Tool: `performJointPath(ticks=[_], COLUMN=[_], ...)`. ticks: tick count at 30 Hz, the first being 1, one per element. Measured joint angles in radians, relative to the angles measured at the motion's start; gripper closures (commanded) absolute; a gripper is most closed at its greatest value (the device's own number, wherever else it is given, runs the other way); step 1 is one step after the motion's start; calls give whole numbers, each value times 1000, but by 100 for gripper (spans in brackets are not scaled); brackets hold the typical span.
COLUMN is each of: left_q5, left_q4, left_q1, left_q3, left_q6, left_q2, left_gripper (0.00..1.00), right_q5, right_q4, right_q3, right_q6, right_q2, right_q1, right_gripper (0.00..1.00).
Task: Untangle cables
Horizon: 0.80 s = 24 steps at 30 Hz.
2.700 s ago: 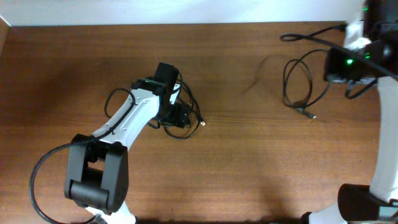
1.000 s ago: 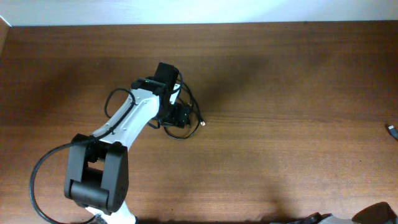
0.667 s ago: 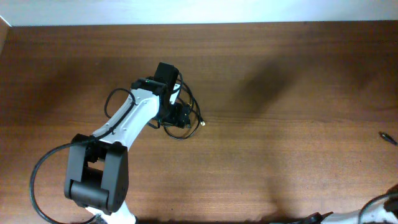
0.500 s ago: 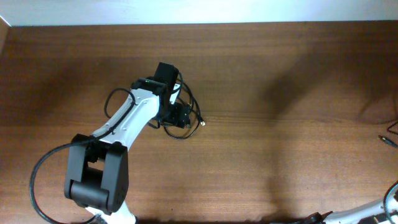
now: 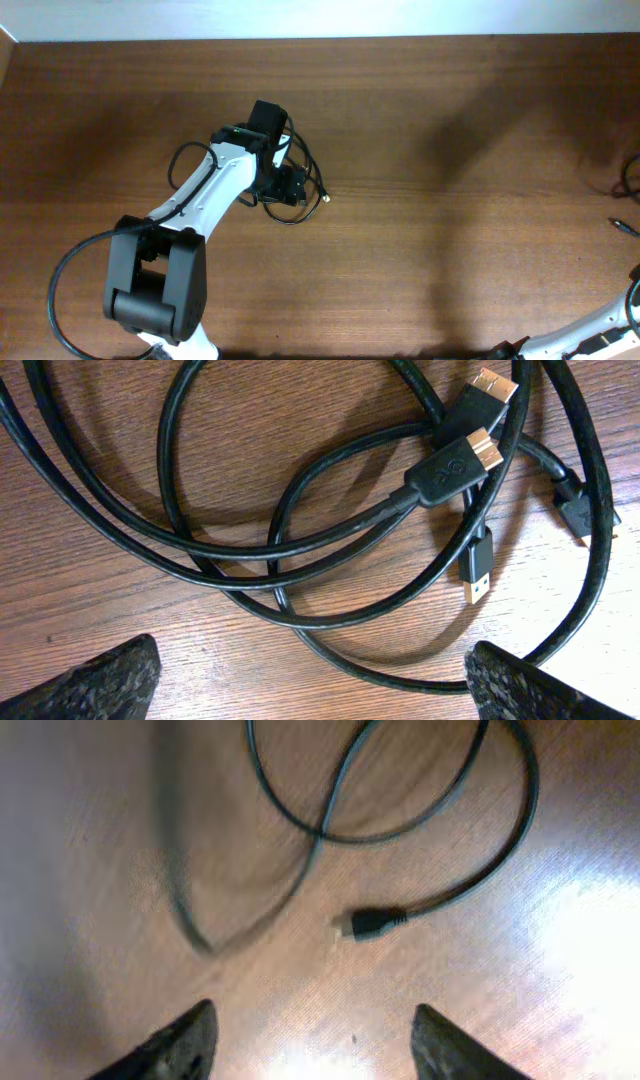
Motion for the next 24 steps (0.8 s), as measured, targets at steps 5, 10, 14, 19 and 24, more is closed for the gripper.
performJointPath(ticks=[5, 10, 14, 19, 24], left_q5=[0, 0, 0, 0, 0], left_q4=[0, 0, 0, 0, 0], left_q1=[0, 0, 0, 0, 0], left_q3=[0, 0, 0, 0, 0], left_q6=[0, 0, 0, 0, 0], left_q2=[0, 0, 0, 0, 0], left_gripper=[1, 1, 1, 1, 1], right_q5=[0, -101, -228, -285, -274], right_q4=[-103, -156, -211, -229, -229], right_q3=[134, 193, 195, 196, 177], right_q6=[-10, -10, -27, -86, -112], right_q2=[-87, -327, -412, -422, -422], right_q1=[0, 0, 27, 239, 496], right_gripper=[30, 29, 29, 28, 14])
